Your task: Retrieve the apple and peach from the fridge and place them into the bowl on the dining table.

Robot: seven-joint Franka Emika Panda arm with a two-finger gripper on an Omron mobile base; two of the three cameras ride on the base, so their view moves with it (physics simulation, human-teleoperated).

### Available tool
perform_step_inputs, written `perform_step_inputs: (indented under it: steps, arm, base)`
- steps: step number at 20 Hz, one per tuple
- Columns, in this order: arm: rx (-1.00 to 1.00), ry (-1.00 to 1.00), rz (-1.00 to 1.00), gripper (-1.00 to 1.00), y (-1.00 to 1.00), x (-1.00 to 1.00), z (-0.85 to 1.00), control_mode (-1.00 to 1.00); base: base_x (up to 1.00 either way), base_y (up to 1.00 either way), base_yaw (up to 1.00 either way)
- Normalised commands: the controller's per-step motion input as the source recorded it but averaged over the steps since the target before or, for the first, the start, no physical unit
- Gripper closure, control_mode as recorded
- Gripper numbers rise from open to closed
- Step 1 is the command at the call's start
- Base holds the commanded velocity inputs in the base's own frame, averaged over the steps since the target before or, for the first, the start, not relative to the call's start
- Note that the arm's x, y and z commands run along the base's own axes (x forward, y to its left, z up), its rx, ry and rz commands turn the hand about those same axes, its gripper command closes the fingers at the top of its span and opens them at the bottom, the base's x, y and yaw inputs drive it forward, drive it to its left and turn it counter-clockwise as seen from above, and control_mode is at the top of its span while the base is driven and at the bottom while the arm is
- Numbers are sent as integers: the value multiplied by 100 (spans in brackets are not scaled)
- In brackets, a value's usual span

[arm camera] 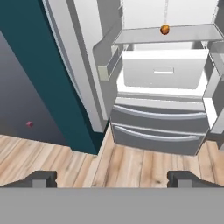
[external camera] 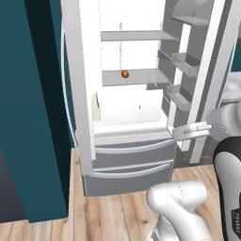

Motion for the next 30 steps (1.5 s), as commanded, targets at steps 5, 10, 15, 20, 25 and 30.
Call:
perform_step_inputs:
  steps: [5,10,15,20,25,30]
  arm:
    - [0,0,0,-100,0,0,0,100]
    - [0,0,0,-100,0,0,0,100]
    - [0,0,0,-100,0,0,0,100]
    - [0,0,0,-100,0,0,0,100]
    - [0,0,0,-100,0,0,0,100]
    - [0,0,0,-100,0,0,0,100]
  base:
    - [56,0,0]
    - [58,-6,0]
    - [73,-13,0]
    - [85,-10,0]
    - [54,-17,0]
    - [21,-17,0]
